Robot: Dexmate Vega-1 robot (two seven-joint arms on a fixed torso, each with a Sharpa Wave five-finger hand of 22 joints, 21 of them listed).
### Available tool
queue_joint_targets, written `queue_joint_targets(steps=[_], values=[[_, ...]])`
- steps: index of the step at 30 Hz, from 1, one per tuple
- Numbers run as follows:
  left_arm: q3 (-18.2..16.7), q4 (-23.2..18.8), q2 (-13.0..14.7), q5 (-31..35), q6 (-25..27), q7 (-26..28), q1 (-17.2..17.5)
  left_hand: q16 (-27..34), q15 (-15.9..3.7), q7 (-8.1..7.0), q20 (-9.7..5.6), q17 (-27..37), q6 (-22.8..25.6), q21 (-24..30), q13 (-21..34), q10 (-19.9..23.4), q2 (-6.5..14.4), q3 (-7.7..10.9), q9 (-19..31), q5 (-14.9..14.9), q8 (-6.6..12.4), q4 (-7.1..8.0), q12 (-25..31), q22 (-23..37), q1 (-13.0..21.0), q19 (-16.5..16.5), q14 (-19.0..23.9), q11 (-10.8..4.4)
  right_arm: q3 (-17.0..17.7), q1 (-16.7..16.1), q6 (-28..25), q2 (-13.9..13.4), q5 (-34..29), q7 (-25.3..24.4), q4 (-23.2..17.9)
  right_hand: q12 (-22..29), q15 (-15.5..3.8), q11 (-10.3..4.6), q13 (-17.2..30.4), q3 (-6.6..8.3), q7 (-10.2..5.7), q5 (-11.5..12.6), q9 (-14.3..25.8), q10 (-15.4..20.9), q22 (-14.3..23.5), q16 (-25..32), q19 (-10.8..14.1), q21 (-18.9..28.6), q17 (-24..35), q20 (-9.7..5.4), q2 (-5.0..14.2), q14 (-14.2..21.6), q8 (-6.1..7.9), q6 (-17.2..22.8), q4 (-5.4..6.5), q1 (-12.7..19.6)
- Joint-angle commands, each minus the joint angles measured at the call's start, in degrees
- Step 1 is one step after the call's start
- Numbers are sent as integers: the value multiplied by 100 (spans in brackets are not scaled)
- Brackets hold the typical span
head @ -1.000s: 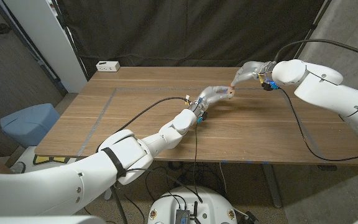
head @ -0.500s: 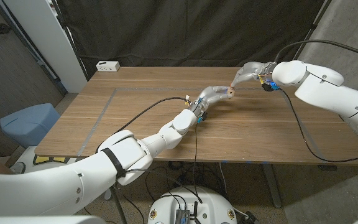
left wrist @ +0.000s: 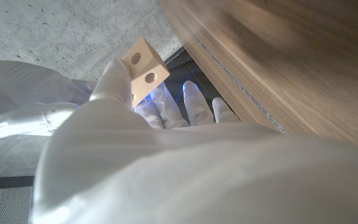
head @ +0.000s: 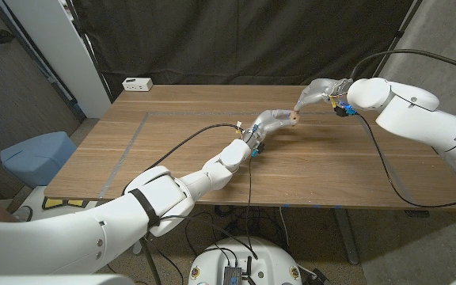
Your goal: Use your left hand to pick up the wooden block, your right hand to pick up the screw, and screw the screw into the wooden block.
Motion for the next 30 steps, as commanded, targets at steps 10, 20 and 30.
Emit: queue_joint_targets(steps=[10, 20, 30], values=[[2, 51, -21, -15, 23, -50, -28, -3, -646, -35, 5, 18, 78, 26, 26, 47, 114, 93, 32, 28, 53, 28, 32, 11, 10, 34, 54, 3, -406, 211, -397, 51, -723, 185, -243, -77, 29, 46, 22, -1, 48, -27, 43, -224, 27, -38, -111, -31, 23, 27, -100, -118, -112, -395, 1, -25], [-5, 31, 0, -21, 19, -49, -12, -4, -641, -29, -2, 23, 87, 28, 28, 46, 112, 90, 32, 27, 56, 27, 30, 11, 10, 38, 51, 3, -636, 365, -646, 84, -1139, 433, -353, -104, 82, 88, 31, -59, 71, -61, 51, -337, 28, -71, -204, -47, 30, 73, -168, -214, -168, -564, 44, -151], [-11, 33, -2, -29, 27, -60, 0, -11, -636, -22, 9, 22, 68, 29, 29, 29, 118, 97, 32, 28, 49, 30, 21, 12, 7, 43, 51, 2, -946, 567, -1017, 190, -1689, 700, -433, -70, 89, 82, 38, -86, 45, -75, 63, -297, 29, -62, -208, -30, 31, 77, -169, -212, -70, -349, 63, -212]])
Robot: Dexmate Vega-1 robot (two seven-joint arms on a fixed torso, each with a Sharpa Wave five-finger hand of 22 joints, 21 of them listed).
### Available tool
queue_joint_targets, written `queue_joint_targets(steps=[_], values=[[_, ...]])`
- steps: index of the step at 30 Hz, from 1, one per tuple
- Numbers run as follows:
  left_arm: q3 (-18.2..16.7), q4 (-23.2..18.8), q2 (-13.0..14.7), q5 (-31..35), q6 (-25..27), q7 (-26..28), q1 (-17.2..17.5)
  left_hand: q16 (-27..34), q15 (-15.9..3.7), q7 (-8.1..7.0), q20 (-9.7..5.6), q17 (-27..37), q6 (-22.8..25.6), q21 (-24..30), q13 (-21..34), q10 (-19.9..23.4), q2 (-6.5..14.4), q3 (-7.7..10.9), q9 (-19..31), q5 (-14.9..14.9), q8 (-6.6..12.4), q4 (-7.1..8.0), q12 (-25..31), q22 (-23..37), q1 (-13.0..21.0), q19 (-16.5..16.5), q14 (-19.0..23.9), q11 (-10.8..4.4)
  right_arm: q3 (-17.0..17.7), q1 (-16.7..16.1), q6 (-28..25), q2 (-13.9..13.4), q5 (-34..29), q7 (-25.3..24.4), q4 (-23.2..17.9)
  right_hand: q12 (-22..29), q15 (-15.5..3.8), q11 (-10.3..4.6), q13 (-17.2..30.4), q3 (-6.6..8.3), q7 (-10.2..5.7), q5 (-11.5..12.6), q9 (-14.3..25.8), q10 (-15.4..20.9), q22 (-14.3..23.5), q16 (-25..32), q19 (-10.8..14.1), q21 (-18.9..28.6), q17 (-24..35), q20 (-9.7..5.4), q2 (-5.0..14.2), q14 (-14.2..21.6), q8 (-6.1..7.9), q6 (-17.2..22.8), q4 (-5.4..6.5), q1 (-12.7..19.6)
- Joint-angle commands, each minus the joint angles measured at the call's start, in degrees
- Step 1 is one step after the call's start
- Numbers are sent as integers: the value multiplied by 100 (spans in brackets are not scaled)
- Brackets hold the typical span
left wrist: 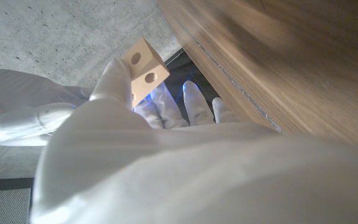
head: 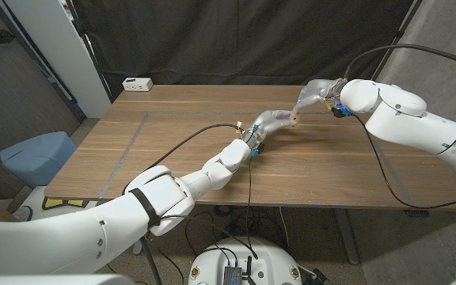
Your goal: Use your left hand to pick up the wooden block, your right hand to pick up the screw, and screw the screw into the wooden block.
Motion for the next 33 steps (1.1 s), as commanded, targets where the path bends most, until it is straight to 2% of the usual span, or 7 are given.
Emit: queue_joint_targets(steps=[1, 33], values=[[-10, -1, 4, -14, 9, -15, 14, -13, -647, -25, 7, 24, 66, 30, 30, 31, 121, 97, 10, 45, 49, 31, 4, 12, 5, 45, 35, -20, -333, 217, -378, 110, -570, 285, -105, 38, 8, 12, 13, -12, -13, -19, 28, -11, 29, -14, -4, 17, 32, -16, 4, -10, 67, 119, -9, -43], [43, 163, -66, -44, 46, -6, -98, -18, -652, -41, 2, 34, 63, 22, 36, 22, 111, 95, 11, 43, 49, 21, -5, 12, 14, 27, 36, -20, -300, 157, -351, 302, -671, 276, 143, 136, -39, -17, 30, 51, -131, -13, 89, 236, 27, 58, 140, 72, 40, -52, 156, 147, 340, 578, -61, 101]])
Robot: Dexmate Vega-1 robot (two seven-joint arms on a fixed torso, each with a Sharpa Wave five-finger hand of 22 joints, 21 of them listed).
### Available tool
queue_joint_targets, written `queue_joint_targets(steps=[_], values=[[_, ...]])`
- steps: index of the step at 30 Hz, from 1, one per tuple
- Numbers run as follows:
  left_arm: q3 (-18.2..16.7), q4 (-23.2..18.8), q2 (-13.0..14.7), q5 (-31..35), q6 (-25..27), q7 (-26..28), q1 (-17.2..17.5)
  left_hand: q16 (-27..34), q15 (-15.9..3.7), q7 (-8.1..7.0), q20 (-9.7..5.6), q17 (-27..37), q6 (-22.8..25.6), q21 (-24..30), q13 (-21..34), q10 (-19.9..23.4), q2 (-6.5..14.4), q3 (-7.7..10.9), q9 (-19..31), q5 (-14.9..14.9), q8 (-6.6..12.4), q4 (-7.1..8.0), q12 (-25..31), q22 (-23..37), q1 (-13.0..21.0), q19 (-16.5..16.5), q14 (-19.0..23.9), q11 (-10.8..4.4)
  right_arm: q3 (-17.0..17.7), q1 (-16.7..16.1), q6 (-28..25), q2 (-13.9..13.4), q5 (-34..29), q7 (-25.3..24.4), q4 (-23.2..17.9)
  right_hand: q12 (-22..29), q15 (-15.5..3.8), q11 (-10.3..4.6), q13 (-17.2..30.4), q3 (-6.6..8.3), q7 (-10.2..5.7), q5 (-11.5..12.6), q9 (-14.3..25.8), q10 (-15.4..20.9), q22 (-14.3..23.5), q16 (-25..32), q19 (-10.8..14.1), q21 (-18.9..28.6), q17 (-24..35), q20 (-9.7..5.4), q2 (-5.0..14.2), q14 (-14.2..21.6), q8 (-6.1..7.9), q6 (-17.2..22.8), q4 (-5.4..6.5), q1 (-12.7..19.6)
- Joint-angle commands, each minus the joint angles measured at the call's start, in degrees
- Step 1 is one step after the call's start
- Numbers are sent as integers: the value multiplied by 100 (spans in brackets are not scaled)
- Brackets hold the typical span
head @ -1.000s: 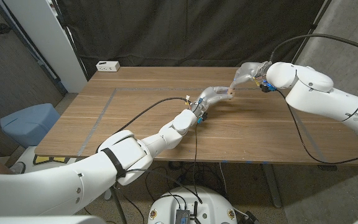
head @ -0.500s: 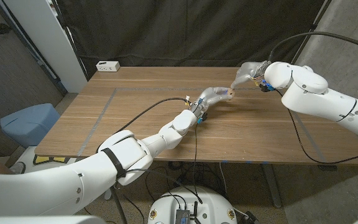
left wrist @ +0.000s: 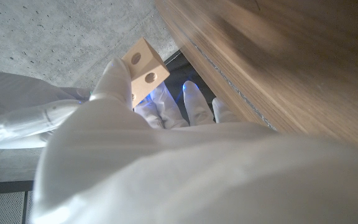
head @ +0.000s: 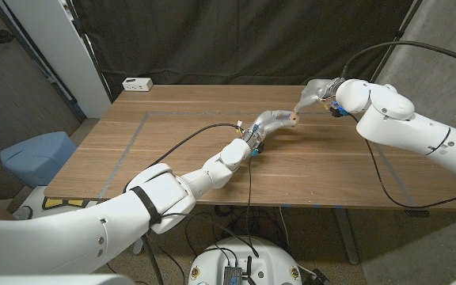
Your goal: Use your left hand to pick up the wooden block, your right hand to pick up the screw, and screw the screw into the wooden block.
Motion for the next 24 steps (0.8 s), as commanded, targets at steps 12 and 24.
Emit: queue_joint_targets(steps=[12, 24], values=[[52, 15, 13, 34, -72, 100, -18, -13, -662, -60, -3, 42, 76, 24, 25, 7, 96, 74, 9, 33, 52, 21, 19, 12, 33, 33, 38, -10, 37, -31, 30, 97, 62, -21, 129, 47, 14, 17, 35, 28, -10, -15, 38, 71, 27, 37, 74, 48, 15, -11, 90, 66, 77, 114, -43, 44], [62, -4, 16, 54, -88, 128, -5, -8, -662, -56, 0, 56, 68, 23, 21, -1, 102, 68, 8, 32, 49, 27, 9, 12, 32, 30, 30, -9, 69, -49, 52, 84, 131, -62, 147, 57, 18, 17, 39, 26, -24, -15, 60, 108, 26, 43, 99, 51, 23, -19, 109, 83, 141, 185, -37, 46]])
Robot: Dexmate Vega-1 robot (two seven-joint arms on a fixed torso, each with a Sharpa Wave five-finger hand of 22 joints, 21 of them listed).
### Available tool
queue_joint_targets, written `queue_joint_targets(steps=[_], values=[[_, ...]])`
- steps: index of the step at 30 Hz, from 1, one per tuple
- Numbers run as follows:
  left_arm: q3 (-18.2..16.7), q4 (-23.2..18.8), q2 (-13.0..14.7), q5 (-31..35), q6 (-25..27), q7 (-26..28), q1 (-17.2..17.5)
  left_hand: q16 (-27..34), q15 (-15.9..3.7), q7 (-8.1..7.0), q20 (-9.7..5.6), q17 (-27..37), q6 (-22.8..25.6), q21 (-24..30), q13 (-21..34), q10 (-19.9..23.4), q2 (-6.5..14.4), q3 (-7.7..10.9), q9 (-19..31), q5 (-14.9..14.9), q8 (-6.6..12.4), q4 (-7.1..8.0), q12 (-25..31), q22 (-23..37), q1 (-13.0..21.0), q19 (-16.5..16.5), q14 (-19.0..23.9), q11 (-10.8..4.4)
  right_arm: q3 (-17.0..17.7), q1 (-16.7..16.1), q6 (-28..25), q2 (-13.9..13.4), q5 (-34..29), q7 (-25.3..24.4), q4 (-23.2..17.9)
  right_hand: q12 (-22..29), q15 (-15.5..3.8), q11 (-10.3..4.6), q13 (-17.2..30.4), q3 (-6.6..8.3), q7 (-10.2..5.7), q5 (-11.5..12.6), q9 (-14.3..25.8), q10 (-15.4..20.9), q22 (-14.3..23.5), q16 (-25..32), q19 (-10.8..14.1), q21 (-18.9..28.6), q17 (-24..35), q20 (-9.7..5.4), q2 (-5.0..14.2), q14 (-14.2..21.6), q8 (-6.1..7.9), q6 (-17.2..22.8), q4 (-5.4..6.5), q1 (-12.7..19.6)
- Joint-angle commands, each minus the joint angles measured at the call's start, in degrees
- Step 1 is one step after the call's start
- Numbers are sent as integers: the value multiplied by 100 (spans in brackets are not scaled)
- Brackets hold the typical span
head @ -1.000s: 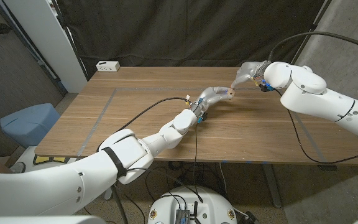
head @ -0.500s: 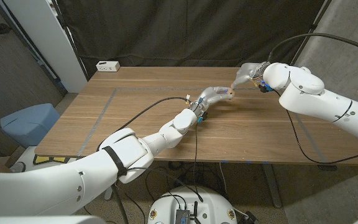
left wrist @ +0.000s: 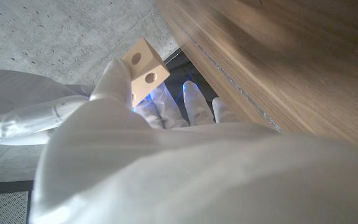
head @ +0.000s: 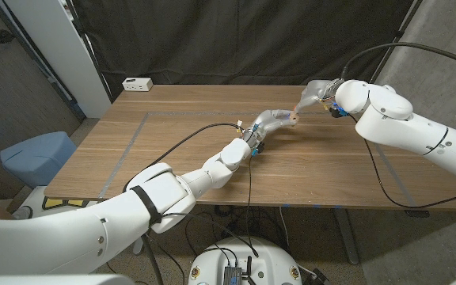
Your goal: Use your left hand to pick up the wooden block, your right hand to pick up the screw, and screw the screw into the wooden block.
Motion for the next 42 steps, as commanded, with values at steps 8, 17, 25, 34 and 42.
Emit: queue_joint_targets(steps=[8, 17, 25, 34, 42], values=[[21, -47, 10, 43, -33, 57, 28, -12, -659, -56, -1, 29, 69, 22, 6, 26, 108, 70, 5, 24, 49, 32, -2, 12, 31, 29, 28, -19, 98, -71, 57, -43, 151, -85, -21, 67, 7, 5, 15, -8, -10, -16, 59, 109, 26, 32, 94, 52, 32, 4, 98, 59, 121, 192, -6, 13], [22, -95, 27, 73, -49, 92, 58, -16, -658, -51, -4, 26, 72, 23, 8, 36, 104, 72, 6, 24, 51, 31, 0, 12, 31, 29, 32, -17, 102, -88, 50, -62, 167, -126, -41, 85, -17, 1, 18, -7, -75, -12, 89, 169, 26, 49, 125, 56, 41, -8, 137, 100, 216, 320, -4, 28], [16, -111, 25, 82, -42, 96, 68, -16, -664, -39, -2, 29, 70, 22, 10, 41, 105, 72, 6, 24, 50, 30, 0, 12, 33, 27, 36, -17, 85, -81, 22, -83, 171, -104, -63, 88, -27, -24, 21, -11, -89, -10, 115, 193, 25, 59, 151, 58, 48, -15, 163, 126, 293, 415, -4, 38], [17, -95, 17, 91, -30, 102, 56, -17, -658, -46, -2, 33, 66, 23, 12, 42, 110, 73, 6, 24, 49, 32, -1, 12, 35, 30, 33, -18, 57, -84, -53, -81, 149, -121, -87, 96, -44, -35, 23, -28, -109, -13, 146, 228, 25, 68, 173, 59, 54, -25, 169, 153, 379, 521, -3, 34], [13, -81, 15, 74, -16, 67, 46, -19, -650, -44, -3, 36, 67, 25, 14, 37, 110, 73, 6, 24, 49, 33, -4, 12, 35, 35, 32, -19, 18, -83, -79, -82, 130, -122, -97, 104, -44, -52, 25, -68, -164, -29, 196, 271, 25, 84, 196, 58, 66, -32, 159, 197, 502, 669, 17, -14]])
